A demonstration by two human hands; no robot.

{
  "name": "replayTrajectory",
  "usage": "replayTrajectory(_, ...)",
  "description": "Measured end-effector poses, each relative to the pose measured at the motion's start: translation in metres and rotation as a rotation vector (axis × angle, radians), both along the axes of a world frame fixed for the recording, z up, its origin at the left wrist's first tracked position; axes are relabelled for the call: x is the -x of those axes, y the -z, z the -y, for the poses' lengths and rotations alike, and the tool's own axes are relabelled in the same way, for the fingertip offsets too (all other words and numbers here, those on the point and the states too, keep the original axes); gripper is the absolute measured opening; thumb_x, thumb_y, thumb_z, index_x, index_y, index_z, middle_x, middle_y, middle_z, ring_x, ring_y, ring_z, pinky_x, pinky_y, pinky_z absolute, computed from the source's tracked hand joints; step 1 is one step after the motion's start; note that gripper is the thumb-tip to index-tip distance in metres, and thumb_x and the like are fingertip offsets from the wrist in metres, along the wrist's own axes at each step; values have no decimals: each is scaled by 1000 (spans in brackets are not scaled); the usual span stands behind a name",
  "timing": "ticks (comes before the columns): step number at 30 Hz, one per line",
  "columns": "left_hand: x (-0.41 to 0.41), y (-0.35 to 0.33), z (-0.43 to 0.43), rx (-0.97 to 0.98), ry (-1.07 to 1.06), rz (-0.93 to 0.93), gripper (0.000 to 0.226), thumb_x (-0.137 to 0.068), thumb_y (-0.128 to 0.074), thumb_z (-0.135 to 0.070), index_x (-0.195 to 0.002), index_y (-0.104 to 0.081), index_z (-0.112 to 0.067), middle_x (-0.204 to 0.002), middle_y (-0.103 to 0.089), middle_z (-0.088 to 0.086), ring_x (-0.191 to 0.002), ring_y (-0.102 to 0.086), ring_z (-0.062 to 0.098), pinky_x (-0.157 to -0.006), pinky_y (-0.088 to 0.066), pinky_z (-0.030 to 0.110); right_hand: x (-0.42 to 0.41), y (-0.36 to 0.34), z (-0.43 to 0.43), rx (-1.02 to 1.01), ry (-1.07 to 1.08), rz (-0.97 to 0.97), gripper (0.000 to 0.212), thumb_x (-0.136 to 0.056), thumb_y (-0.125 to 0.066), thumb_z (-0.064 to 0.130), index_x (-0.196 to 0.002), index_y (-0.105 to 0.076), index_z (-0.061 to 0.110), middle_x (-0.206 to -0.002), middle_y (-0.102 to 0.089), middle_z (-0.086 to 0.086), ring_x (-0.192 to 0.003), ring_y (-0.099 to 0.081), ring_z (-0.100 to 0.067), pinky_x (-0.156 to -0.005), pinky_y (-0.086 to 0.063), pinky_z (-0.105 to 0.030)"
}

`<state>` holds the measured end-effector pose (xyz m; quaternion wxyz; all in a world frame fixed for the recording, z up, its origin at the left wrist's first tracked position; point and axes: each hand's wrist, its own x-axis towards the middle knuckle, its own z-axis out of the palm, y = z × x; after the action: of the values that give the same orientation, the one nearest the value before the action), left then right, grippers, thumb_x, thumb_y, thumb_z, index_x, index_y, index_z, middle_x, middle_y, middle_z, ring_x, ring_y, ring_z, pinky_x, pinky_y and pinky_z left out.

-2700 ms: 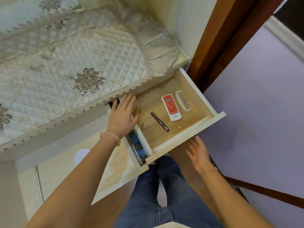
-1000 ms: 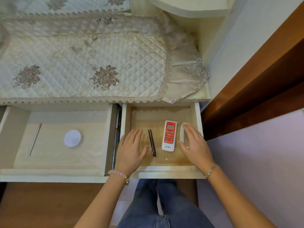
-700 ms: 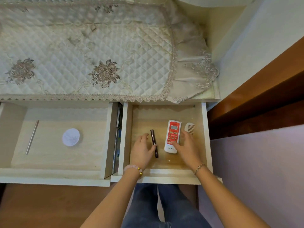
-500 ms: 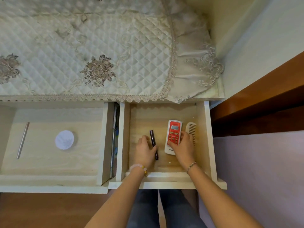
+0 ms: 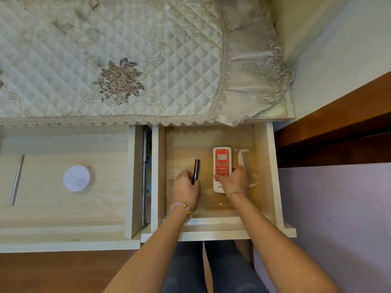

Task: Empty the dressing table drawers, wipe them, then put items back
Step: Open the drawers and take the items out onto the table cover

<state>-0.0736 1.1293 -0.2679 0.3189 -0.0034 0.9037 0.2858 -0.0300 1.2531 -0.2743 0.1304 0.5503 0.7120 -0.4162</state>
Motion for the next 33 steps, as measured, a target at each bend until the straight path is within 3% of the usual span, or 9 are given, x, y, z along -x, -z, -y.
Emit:
replayTrajectory(3,4,-8,6,-57,-22,-13,11,-87,-61,-12,-97,-58,-9,-91,-60,3,-82,-55,15,-65,-41,19,-3,-2,0,95,17,-24,43,-71,-78,21,-108,-61,8,-108,-68,-10,-95,-65,-27,-80,-53,-36)
replayTrajectory(7,8,-26,16,-151,-51,-21,15,-89,-61,-14,-103,-60,-10,-86,-59,-1,-80,-58,15,-73,-51,26,-8,-16,2,245,105,-141,38,-71,-78,13,-105,-64,7,-107,-68,-11,-90,-65,-25,-79,-55,-38)
replayTrajectory(11,12,-49,26,-231,-109,-48,19,-90,-59,-15,-109,-60,-12,-84,-57,-5,-76,-54,6,-68,-45,14,-11,-53,3,367,186,-291,36,-77,-72,10,-111,-61,9,-103,-64,-5,-87,-62,-19,-66,-50,-23)
replayTrajectory(18,37,-97,36,-374,-192,-217,15,-89,-60,-15,-104,-61,-14,-82,-58,-8,-76,-53,-1,-62,-39,-1,-8,-108,-6,423,179,-502,26,-80,-68,5,-103,-62,15,-96,-67,-2,-79,-65,-9,-57,-52,-15)
replayTrajectory(22,70,-115,27,-428,-197,-278,16,-89,-59,-18,-104,-63,-12,-82,-58,-8,-74,-52,-1,-60,-39,3,13,-127,-12,397,197,-596,20,-78,-68,2,-93,-64,14,-103,-69,-11,-81,-67,-16,-71,-55,-28)
replayTrajectory(26,112,-125,7,-450,-203,-287,18,-88,-61,-18,-103,-64,-9,-78,-58,-8,-70,-54,2,-63,-44,12,57,-149,-25,347,141,-653,21,-81,-66,2,-100,-61,9,-101,-67,-10,-82,-66,-17,-68,-55,-22)
replayTrajectory(30,155,-128,-16,-424,-187,-268,19,-86,-62,-19,-102,-66,-10,-87,-67,2,-76,-62,15,-73,-53,29,111,-156,-44,340,116,-665,22,-83,-64,1,-101,-58,10,-112,-65,-15,-91,-64,-25,-80,-55,-41)
replayTrajectory(33,177,-126,-31,-416,-172,-257,22,-85,-64,-19,-103,-66,-7,-89,-67,6,-79,-63,18,-65,-51,25,142,-156,-57,322,69,-634,32,-85,-61,0,-116,-57,4,-118,-63,-13,-100,-64,-27,-86,-53,-47)
